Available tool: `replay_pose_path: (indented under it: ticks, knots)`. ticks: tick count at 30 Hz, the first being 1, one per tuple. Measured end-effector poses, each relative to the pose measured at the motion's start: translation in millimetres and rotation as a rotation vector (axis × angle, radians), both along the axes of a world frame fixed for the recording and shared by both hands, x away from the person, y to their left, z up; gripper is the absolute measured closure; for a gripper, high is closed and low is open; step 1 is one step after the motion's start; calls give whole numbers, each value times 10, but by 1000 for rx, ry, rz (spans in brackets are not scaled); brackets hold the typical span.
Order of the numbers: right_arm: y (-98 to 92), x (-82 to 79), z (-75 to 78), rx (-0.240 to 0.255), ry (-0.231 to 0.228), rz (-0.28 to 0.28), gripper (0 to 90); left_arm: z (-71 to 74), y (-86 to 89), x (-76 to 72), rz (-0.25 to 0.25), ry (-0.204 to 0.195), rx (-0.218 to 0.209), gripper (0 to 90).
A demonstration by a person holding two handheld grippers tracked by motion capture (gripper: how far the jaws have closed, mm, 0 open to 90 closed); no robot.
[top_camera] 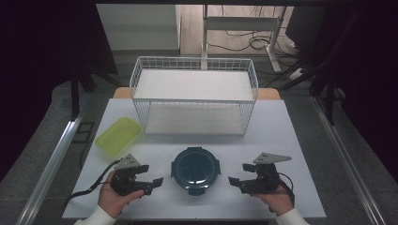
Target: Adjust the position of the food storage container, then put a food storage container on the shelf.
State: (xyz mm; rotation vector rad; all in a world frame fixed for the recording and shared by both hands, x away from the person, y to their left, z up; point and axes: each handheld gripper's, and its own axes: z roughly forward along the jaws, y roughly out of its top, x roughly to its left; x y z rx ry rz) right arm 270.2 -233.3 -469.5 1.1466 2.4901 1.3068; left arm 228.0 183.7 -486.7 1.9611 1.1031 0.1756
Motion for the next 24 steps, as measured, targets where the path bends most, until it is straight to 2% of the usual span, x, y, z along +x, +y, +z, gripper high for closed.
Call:
replay_pose_path:
  ticks: [10, 24]
  knots:
    - [16, 10, -34, -19, 3, 2, 183, 1, 4, 2, -5, -1, 2, 209]
    - [3, 17, -26, -6, 29, -13, 180, -1, -7, 18, -3, 13, -7, 197]
